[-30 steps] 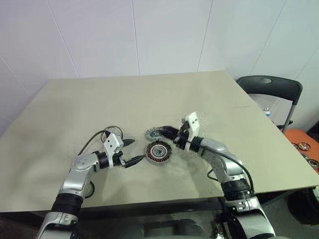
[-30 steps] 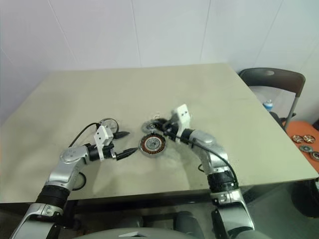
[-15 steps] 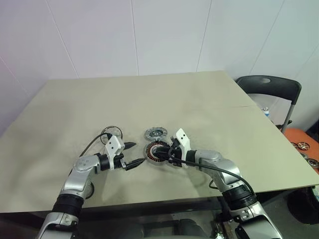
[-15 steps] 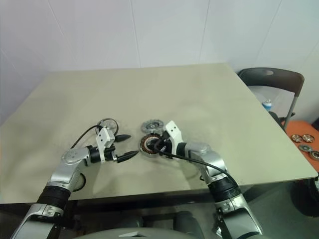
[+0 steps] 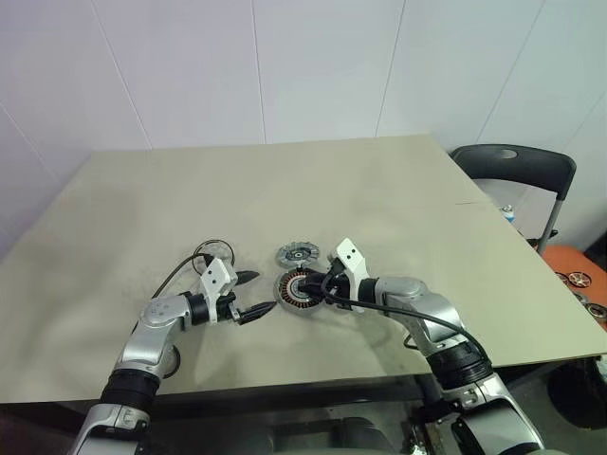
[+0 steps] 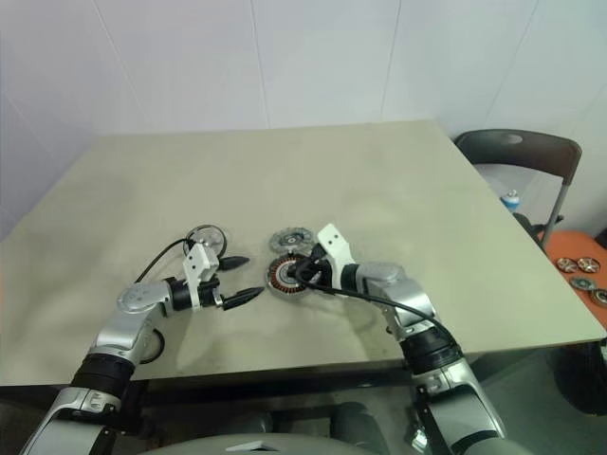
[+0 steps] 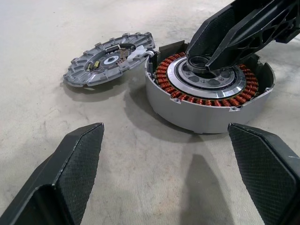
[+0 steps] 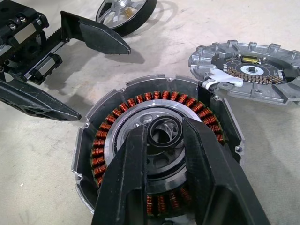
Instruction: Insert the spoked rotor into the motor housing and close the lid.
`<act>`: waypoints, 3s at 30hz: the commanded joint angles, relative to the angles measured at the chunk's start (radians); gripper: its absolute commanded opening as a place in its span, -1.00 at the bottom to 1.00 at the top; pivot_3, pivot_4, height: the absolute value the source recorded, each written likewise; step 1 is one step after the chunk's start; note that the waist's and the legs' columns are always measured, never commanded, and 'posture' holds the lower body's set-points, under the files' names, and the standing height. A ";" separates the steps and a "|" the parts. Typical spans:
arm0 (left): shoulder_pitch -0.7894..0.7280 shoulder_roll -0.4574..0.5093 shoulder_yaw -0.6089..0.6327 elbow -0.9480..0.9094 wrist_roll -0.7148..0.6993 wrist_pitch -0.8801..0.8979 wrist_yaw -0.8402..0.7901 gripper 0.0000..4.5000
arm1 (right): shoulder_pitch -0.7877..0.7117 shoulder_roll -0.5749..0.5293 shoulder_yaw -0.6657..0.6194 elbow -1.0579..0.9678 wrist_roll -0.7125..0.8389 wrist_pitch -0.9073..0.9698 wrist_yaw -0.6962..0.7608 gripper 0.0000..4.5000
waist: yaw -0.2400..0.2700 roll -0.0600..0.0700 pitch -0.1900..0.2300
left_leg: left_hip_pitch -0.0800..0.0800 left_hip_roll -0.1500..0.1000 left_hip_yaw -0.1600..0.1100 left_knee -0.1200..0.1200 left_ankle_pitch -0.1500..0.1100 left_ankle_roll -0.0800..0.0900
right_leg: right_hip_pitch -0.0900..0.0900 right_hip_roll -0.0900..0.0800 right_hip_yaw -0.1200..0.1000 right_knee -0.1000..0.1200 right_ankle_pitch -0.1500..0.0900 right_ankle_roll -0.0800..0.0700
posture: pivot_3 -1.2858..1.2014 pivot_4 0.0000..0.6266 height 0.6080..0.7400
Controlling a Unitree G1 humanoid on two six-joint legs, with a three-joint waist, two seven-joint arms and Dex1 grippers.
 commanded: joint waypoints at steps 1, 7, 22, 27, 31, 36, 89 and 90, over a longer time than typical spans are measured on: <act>-0.008 0.004 0.000 -0.006 0.003 -0.017 -0.002 1.00 | -0.020 -0.001 0.000 -0.020 0.009 0.011 0.013 -0.68 | 0.000 0.000 0.000 | 0.000 0.000 0.000 0.000 0.000 0.000 | 0.000 0.000 0.000 0.000 0.000 0.000 | 0.03 -1.00 1.00; -0.009 0.004 -0.002 -0.003 0.005 -0.018 -0.003 1.00 | -0.027 0.008 0.012 -0.039 0.008 0.024 0.019 -0.68 | 0.000 0.000 0.000 | 0.000 0.000 0.000 0.000 0.000 0.000 | 0.000 0.000 0.000 0.000 0.000 0.000 | 0.03 -1.00 1.00; -0.006 0.002 -0.003 0.009 0.019 -0.028 0.001 1.00 | -0.033 0.001 0.064 -0.035 -0.056 0.001 0.018 -0.68 | -0.004 0.000 0.000 | 0.001 0.000 0.000 0.000 0.000 0.000 | 0.000 0.000 0.000 0.001 0.000 0.000 | 0.03 -1.00 1.00; -0.004 0.001 -0.003 0.014 0.027 -0.033 0.006 1.00 | -0.043 -0.013 0.058 -0.023 -0.071 0.004 0.018 -0.68 | -0.003 0.000 0.000 | 0.001 0.000 0.000 0.000 0.000 0.000 | 0.000 0.000 0.000 0.001 0.000 0.000 | 0.03 -1.00 1.00; -0.005 0.001 -0.003 0.016 0.029 -0.036 0.009 1.00 | -0.049 -0.019 0.054 -0.014 -0.078 0.000 0.016 -0.12 | -0.001 0.000 0.000 | 0.000 0.000 0.000 0.000 0.000 0.000 | 0.000 0.000 0.000 0.000 0.000 0.000 | 0.03 -1.00 1.00; -0.007 0.001 -0.004 0.020 0.031 -0.039 0.011 1.00 | -0.054 0.019 0.027 -0.006 -0.065 -0.011 -0.002 0.47 | 0.000 0.000 0.000 | 0.000 0.000 0.000 0.000 0.000 0.000 | 0.000 0.000 0.000 0.000 0.000 0.000 | 0.03 -1.00 1.00; -0.018 0.013 0.006 0.028 0.035 -0.035 -0.001 1.00 | -0.046 -0.017 0.174 0.036 -0.205 -0.095 0.024 -0.98 | -0.004 -0.001 0.000 | 0.005 0.001 0.000 0.000 0.000 0.000 | 0.004 0.001 -0.001 0.001 0.000 0.000 | 0.03 -1.00 1.00; -0.017 0.014 0.006 0.027 0.035 -0.035 0.000 1.00 | -0.041 -0.027 0.182 0.034 -0.209 -0.093 0.032 -0.98 | -0.004 -0.001 0.000 | 0.006 0.001 0.000 0.000 0.000 0.000 | 0.005 0.001 -0.001 0.001 -0.001 0.001 | 0.03 -1.00 1.00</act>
